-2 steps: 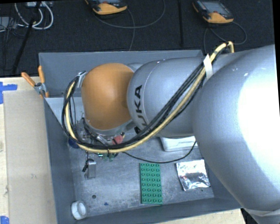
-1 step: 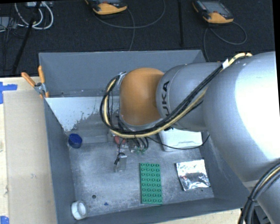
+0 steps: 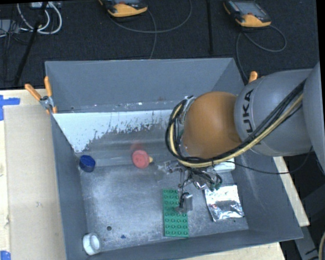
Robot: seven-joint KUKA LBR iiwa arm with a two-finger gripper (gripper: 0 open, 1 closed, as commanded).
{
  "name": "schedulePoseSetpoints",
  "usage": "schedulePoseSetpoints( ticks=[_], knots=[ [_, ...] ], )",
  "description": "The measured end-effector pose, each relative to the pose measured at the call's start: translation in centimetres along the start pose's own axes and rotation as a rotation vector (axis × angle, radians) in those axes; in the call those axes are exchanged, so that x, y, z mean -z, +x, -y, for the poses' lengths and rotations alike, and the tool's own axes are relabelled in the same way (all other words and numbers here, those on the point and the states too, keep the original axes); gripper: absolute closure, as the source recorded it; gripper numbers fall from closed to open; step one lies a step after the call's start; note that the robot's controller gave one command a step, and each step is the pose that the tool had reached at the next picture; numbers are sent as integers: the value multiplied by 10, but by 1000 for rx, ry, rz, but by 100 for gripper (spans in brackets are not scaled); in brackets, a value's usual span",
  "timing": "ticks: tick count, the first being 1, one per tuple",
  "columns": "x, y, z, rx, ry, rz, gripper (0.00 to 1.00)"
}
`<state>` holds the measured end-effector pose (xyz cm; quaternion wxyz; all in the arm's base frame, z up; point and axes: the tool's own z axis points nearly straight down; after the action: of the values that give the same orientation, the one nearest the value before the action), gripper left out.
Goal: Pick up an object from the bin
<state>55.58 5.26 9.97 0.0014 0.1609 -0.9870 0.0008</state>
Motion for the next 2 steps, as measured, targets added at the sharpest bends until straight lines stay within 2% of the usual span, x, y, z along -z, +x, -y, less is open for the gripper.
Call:
schedulePoseSetpoints(
  ticks=[1,2],
  knots=[
    [-1,74,-25,293,-3,0,0],
    [-31,56,-10,575,-2,2,0]
  ],
)
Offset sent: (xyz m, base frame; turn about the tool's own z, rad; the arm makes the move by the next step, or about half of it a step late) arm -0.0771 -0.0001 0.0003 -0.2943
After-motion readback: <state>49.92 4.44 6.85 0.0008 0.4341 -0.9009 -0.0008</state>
